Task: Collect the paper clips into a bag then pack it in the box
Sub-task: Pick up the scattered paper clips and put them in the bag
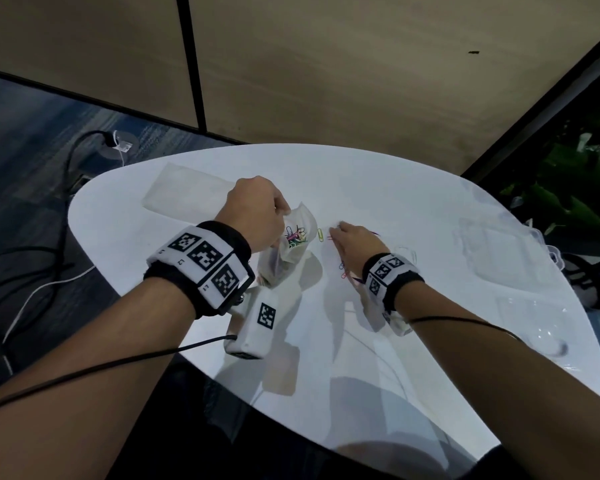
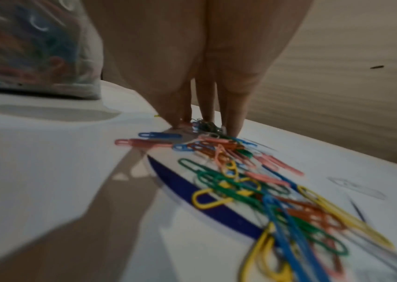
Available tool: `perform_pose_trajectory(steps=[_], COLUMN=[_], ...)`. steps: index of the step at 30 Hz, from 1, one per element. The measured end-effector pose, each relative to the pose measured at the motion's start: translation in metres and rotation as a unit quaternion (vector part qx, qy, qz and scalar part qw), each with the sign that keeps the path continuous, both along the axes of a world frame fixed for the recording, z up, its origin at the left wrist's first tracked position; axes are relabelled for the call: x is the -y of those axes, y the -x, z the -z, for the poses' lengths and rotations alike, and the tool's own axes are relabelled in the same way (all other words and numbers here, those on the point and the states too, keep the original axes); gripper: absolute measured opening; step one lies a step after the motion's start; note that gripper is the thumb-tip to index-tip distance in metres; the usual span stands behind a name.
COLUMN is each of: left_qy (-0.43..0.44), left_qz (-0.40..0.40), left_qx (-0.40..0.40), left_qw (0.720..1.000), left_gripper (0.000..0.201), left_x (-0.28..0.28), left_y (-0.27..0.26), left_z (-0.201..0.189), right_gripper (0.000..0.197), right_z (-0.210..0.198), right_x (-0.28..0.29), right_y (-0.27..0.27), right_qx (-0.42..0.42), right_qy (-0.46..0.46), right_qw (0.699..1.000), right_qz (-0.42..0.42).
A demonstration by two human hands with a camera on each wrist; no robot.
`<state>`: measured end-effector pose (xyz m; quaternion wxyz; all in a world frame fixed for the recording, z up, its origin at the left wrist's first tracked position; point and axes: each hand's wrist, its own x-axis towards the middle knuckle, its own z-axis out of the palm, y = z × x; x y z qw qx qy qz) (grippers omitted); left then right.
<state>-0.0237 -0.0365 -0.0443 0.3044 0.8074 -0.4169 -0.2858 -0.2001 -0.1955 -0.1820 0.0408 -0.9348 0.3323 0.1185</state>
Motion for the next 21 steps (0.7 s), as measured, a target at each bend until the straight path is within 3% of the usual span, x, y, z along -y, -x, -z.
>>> perform_pose_trajectory(steps=[3,7,9,12,14,16,18,21], left_qy=[-0.006,-0.010,-0.012,-0.014,-0.015,-0.015,-0.018,-0.014], left_qz=[0.004,0.004,0.002,0.004,0.006,0.007,0.008,0.004], left_qx=[0.002,0.003,0.003,0.003,0.005,0.002,-0.008,-0.012], left_qw=[1.000,1.000,1.000,1.000,1.000,1.000,1.000,1.000], left_gripper=[0.022,0.022,0.022,0.020,0.020,0.021,0.022,0.023], left_x=[0.001,-0.001,-0.002,-0.001,0.000,0.001,0.002,0.002], left_y=[0.002,0.000,-0.001,0.000,0.003,0.006,0.008,0.010], left_z=[0.000,-0.001,-0.001,-0.002,-0.002,-0.002,-0.002,-0.002], right_gripper=[0.011,0.022,0.012,0.012,0.016,0.020,0.021,0.019], right_z=[-0.010,-0.025,-0.039,-0.065,-0.087,-0.107,-0.126,-0.140], right_x=[-0.003,0.004,0.012,0.018,0.014,0.005,-0.011,-0.038], right_y=[0.001,0.016,0.025,0.031,0.024,0.011,-0.006,-0.030], right_qx=[-0.032,0.083,0.182,0.335,0.436,0.485,0.490,0.460], right_qy=[0.032,-0.034,-0.119,-0.299,-0.411,-0.488,-0.541,-0.545], right_qw=[0.999,0.986,0.938,0.801,0.690,0.619,0.597,0.638], right_qz=[-0.004,0.143,0.269,0.395,0.407,0.379,0.334,0.289])
